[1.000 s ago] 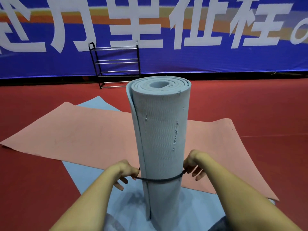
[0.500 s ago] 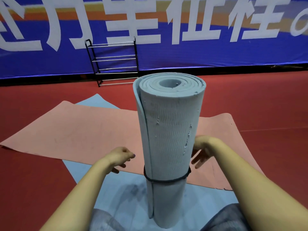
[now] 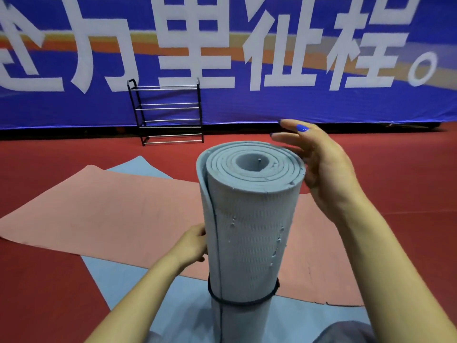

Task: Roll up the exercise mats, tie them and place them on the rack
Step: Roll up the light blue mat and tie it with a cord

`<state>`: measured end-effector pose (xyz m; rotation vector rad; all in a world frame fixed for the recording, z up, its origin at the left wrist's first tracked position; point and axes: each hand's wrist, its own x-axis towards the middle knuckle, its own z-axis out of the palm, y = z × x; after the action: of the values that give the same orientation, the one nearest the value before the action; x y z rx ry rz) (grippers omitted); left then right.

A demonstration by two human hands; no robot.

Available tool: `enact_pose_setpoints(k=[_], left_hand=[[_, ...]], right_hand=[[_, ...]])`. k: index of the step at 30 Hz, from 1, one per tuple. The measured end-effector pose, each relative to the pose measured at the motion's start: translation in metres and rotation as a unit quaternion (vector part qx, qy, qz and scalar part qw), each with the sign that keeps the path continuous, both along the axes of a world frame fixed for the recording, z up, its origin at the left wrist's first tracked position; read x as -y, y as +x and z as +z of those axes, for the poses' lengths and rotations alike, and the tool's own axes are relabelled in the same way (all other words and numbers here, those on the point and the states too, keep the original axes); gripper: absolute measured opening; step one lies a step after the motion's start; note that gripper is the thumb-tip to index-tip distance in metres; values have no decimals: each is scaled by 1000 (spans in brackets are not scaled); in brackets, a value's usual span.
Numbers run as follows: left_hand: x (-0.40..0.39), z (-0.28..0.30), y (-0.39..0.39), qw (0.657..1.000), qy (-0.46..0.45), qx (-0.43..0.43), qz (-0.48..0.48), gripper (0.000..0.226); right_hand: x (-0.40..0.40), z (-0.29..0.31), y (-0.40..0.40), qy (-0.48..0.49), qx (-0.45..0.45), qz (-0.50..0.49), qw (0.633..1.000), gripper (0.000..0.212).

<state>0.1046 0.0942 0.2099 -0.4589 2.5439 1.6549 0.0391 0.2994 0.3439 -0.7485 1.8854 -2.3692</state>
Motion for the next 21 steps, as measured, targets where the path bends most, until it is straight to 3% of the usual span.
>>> enact_pose_setpoints(k=[2, 3, 6, 11, 12, 14, 16, 19, 21], left_hand=[[3, -5, -1, 1000, 2, 4, 2, 32], [4, -5, -1, 1000, 2, 1, 5, 32], [7, -7, 1, 1000, 7, -17, 18, 47], [6, -9, -1, 999, -14, -25, 24, 21], [4, -10, -2, 999, -14, -33, 26, 25], [-2, -11, -2, 998, -6, -54, 41, 31], [-15, -14, -7, 994, -15, -79, 71, 19], [-46, -7, -17, 988, -61, -113, 83, 23], [-75, 6, -20, 983, -98, -146, 52, 20]], right_hand=[[-1, 8, 22, 103, -159, 24, 982, 26], [1, 9, 29, 189, -227, 22, 955, 34], [10, 12, 40, 444, -347, -38, 826, 65], [14, 23, 40, 616, -468, -78, 628, 79], [11, 24, 38, 623, -480, -67, 614, 77], [3, 25, 31, 606, -490, -39, 625, 72], [-10, 24, 21, 580, -503, -34, 639, 68], [-44, 25, 7, 591, -513, -110, 613, 76], [-82, 23, -3, 603, -468, -190, 618, 87]])
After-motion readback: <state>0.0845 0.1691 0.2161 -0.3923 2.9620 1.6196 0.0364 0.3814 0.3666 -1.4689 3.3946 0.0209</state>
